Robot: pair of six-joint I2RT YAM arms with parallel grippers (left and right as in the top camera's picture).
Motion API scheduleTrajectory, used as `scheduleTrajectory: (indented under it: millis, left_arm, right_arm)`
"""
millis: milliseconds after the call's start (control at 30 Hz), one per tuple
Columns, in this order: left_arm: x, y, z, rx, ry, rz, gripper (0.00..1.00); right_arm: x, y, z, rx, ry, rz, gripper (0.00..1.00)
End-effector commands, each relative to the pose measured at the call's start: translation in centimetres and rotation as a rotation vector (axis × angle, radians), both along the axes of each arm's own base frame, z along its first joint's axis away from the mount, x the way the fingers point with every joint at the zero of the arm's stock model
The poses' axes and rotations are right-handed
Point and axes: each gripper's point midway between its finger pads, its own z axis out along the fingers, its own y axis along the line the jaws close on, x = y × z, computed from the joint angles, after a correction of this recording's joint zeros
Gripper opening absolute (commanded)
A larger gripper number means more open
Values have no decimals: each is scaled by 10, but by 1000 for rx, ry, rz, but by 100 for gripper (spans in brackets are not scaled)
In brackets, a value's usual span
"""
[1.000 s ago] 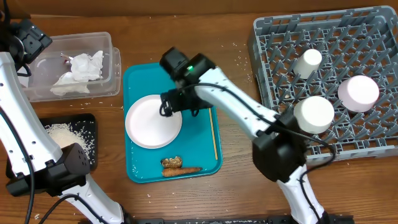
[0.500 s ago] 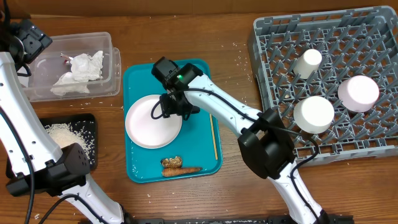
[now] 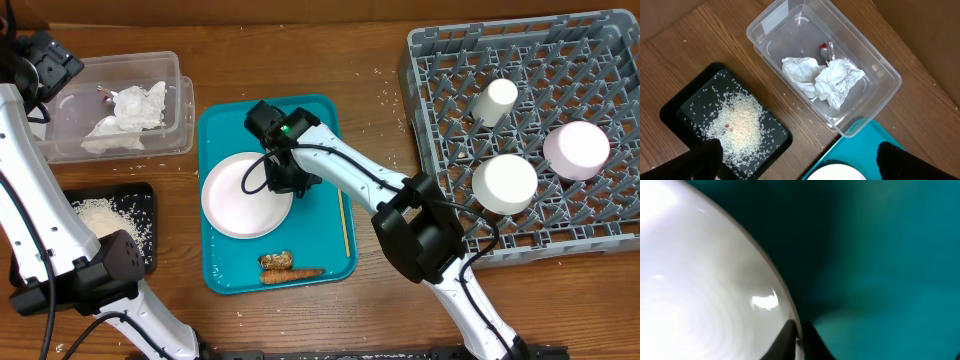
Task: Sort waste into correct bins and load items into the dishwasher
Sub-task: 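Lift the plate and place it upright in the dish rack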
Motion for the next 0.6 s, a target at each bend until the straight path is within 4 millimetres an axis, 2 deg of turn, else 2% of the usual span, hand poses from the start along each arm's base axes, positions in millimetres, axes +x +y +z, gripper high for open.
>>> scheduleTrajectory:
  millis: [0, 167, 300, 367, 400, 500, 533, 567]
  left_arm:
    - [0, 0, -1, 14, 14, -16, 100]
    - [0, 0, -1, 14, 14, -16, 100]
    - [0, 0, -1, 14, 14, -16, 100]
    - [0, 0, -1, 14, 14, -16, 100]
    - [0, 0, -1, 14, 14, -16, 100]
    - [0, 0, -1, 13, 14, -17, 100]
    - [0, 0, -1, 14, 14, -16, 100]
    - [0, 0, -1, 14, 14, -16, 100]
  right_arm:
    - [-1, -2, 1, -20, 5, -2, 4]
    - [14, -17, 32, -15, -1, -44, 4]
    - [39, -37, 78, 18, -50, -106, 4]
    - [53, -55, 101, 10, -89, -146, 4]
    - [71, -83, 132, 1, -144, -196, 4]
    - [95, -123, 174, -10, -247, -218, 4]
    - [100, -134, 183, -25, -275, -216, 4]
    - [109, -157, 196, -75, -328, -225, 4]
